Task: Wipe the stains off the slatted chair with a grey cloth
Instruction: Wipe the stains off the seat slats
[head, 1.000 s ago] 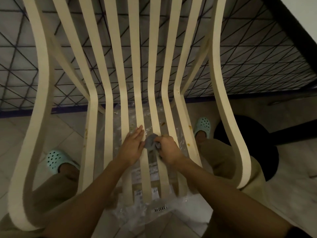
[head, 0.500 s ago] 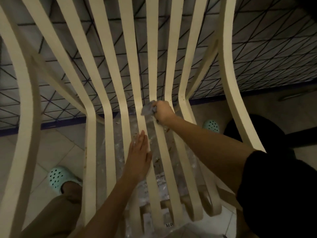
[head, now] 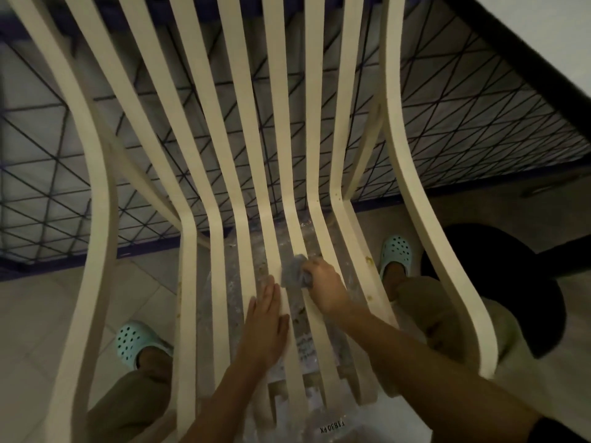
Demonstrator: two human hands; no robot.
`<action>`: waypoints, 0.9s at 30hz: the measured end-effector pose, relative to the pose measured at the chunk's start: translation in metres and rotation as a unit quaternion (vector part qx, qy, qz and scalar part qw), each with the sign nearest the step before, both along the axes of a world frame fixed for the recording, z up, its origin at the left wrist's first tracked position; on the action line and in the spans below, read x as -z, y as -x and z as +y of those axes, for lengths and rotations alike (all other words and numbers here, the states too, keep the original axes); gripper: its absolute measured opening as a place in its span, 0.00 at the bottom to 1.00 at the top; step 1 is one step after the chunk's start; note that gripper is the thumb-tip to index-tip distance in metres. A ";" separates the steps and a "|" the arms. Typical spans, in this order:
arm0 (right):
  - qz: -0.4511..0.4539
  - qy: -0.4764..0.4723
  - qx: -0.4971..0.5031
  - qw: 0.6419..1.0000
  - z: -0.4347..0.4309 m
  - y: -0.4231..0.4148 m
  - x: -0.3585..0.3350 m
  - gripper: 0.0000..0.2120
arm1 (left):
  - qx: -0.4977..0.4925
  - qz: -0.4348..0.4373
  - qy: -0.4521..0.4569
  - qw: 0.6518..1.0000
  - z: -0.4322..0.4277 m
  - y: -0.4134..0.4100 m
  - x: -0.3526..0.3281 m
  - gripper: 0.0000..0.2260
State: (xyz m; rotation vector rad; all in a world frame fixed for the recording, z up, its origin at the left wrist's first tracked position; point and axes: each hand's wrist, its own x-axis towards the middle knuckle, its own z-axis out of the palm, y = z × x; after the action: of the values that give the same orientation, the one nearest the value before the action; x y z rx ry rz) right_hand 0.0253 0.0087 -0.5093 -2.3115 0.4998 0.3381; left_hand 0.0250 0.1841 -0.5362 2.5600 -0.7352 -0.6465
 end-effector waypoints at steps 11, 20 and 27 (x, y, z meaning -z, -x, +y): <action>-0.048 0.037 0.014 0.998 0.040 0.142 -0.020 0.05 | -0.028 0.060 0.042 0.997 0.013 0.060 -0.030 0.33; 0.051 -0.020 -0.159 0.986 0.015 0.146 -0.067 0.08 | 0.097 0.055 0.086 0.990 0.007 0.109 -0.066 0.29; -0.042 -0.119 -0.115 0.985 -0.015 0.123 -0.115 0.07 | -0.160 0.210 0.274 0.925 -0.007 0.102 -0.105 0.03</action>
State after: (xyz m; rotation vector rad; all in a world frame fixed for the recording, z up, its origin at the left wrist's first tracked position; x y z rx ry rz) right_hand -0.0978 -0.0067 -0.3940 -2.1407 0.1405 0.3866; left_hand -0.0775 0.1775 -0.4312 1.8783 -0.2836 -0.7223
